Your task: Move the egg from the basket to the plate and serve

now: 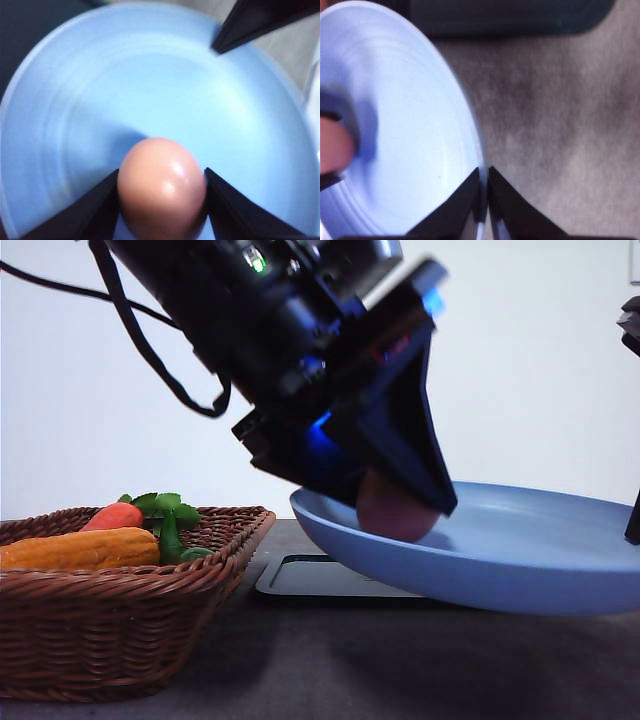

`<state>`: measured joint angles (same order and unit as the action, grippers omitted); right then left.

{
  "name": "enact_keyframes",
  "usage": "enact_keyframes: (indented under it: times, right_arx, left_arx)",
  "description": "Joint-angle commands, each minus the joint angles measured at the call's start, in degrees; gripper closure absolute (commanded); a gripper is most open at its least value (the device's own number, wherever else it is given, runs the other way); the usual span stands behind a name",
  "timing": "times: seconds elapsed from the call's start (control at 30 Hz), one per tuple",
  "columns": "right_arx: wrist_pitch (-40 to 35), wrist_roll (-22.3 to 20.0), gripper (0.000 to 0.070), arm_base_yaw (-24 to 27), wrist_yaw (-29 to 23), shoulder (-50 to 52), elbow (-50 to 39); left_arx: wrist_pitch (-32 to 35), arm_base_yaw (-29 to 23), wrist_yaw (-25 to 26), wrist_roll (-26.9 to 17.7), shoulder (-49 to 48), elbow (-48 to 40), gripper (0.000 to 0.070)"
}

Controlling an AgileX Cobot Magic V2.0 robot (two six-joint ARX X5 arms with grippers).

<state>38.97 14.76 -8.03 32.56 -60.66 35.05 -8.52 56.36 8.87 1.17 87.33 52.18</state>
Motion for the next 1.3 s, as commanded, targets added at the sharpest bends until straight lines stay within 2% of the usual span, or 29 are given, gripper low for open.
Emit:
enact_keyframes:
  times: [0.0, 0.07, 0.17, 0.23, 0.5, 0.7, 0.9, 1.27]
  right_arx:
    - [-0.3, -0.7, 0.07, -0.1, 0.6, -0.3, 0.5]
    - [-0.2, -0.7, 0.07, -0.1, 0.6, -0.3, 0.5]
    - [-0.2, -0.6, 0.07, -0.1, 0.6, -0.3, 0.5]
    - [-0.1, -0.6, 0.07, -0.1, 0.6, -0.3, 0.5]
    - [-0.1, 0.6, 0.07, 0.4, 0.5, -2.5, 1.0]
    - [-2.1, -0.5, 0.07, 3.2, 0.6, -9.3, 5.0]
    - [-3.4, -1.7, 0.07, 5.6, 0.5, -19.7, 13.2]
    - [-6.8, -1.5, 0.07, 5.7, 0.5, -40.7, 29.3]
  left_arx:
    - [0.8, 0.8, -0.3, -1.2, 0.9, 0.8, 0.0509]
    - [0.9, 0.8, -0.3, -1.2, 1.0, 0.8, 0.0475]
    - [0.8, 0.8, -0.3, -1.0, 1.0, 0.8, 0.0346]
    - [0.8, 0.8, -0.3, -0.9, 1.0, 0.9, 0.0308]
    - [-1.0, 0.6, -0.1, -0.9, -3.4, 1.6, 0.0305]
    - [-4.0, 0.2, -0.2, -0.9, -14.4, 1.6, 0.0307]
    - [-7.4, -0.7, -0.6, -0.9, -27.7, 1.6, 0.0307]
    - [-15.6, -1.0, -11.4, -0.7, -46.8, 1.6, 0.0307]
